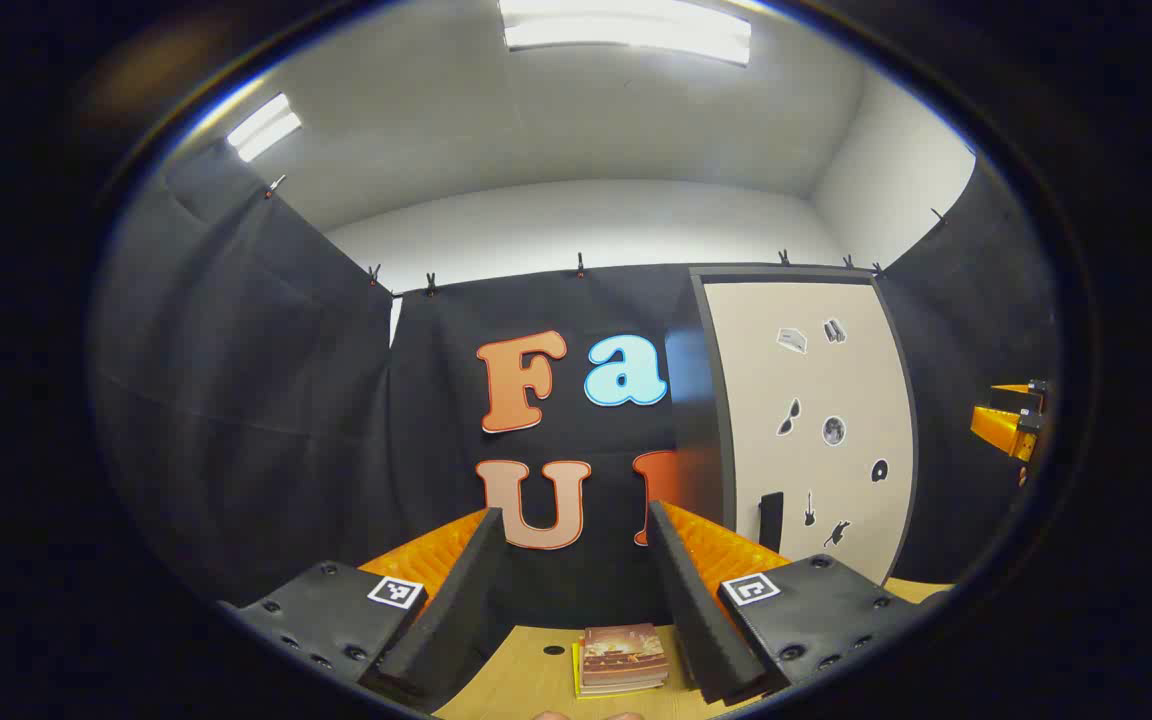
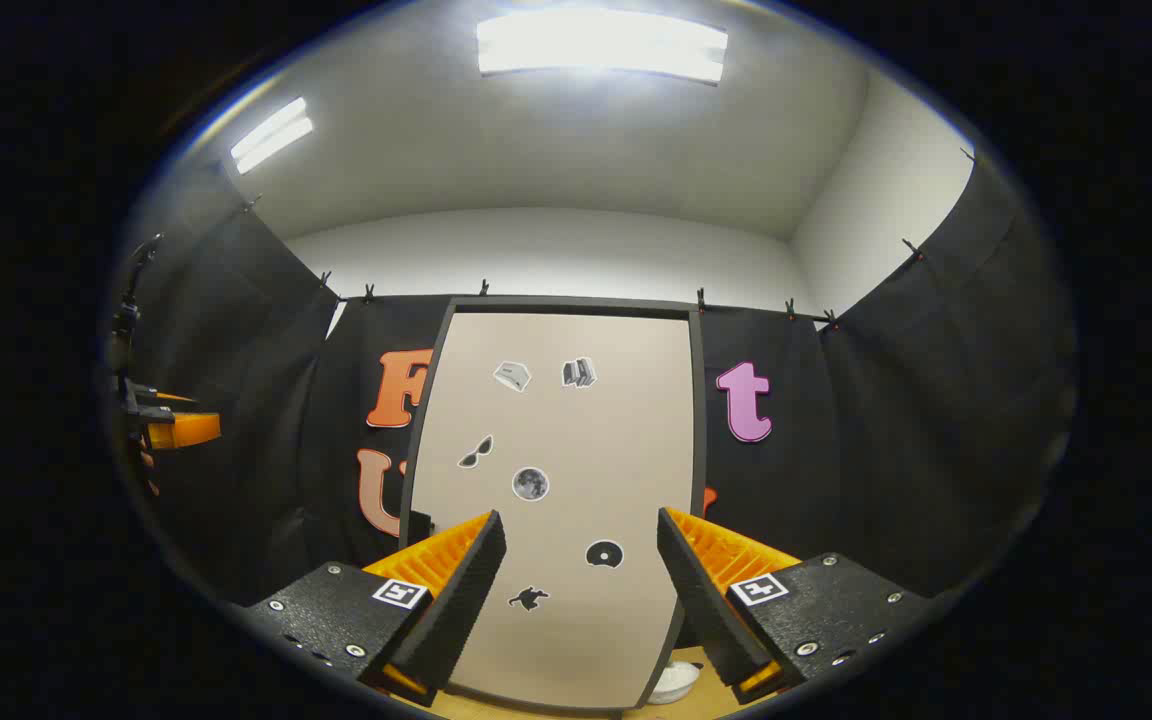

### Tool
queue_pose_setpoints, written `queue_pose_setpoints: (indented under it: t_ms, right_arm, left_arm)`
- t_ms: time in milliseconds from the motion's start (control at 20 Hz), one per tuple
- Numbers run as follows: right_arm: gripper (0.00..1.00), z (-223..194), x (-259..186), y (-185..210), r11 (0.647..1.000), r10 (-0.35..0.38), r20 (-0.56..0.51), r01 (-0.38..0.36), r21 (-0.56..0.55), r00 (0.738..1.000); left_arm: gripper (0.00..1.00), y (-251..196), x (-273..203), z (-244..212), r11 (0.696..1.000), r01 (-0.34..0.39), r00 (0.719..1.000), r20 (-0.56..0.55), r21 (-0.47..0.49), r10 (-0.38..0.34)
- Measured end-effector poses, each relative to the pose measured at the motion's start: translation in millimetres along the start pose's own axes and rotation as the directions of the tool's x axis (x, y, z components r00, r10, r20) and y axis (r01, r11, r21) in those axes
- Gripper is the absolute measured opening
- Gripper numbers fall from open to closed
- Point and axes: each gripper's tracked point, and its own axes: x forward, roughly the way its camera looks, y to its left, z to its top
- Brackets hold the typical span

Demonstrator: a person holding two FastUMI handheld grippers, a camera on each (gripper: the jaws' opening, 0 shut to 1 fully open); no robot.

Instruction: Open the cabinet door with the right hand, grasp the bottle in the cabinet with the left hand and place it on the coaster, then close the cabinet door with the right hand.

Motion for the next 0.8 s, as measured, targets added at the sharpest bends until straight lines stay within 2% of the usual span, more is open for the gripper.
queue_pose_setpoints:
  t_ms: [150, 400, 450, 750, 800]
  right_arm:
    - [0.92, -10, 9, 9, 1.0, 0.028, -0.01, -0.028, 0.009, 1.0]
    - [0.94, -18, 17, 11, 0.999, 0.04, -0.018, -0.04, 0.027, 0.999]
    - [0.94, -21, 20, 11, 0.999, 0.042, -0.02, -0.041, 0.029, 0.999]
    - [0.94, -33, 26, 12, 0.998, 0.051, -0.042, -0.049, 0.031, 0.998]
    - [0.94, -35, 27, 16, 0.998, 0.06, -0.042, -0.059, 0.036, 0.997]
  left_arm:
    - [0.9, -4, 5, -6, 1.0, 0.008, 1.0, -0.001, -0.013, -0.008]
    - [0.95, -6, 17, -18, 0.999, -0.003, 1.0, -0.008, -0.046, 0.003]
    - [0.9, -7, 18, -23, 0.999, -0.003, 1.0, -0.016, -0.054, 0.002]
    - [0.9, -9, 27, -24, 0.997, -0.013, 1.0, -0.004, -0.072, 0.012]
    - [0.93, -11, 26, -25, 0.997, -0.007, 1.0, -0.005, -0.074, 0.007]
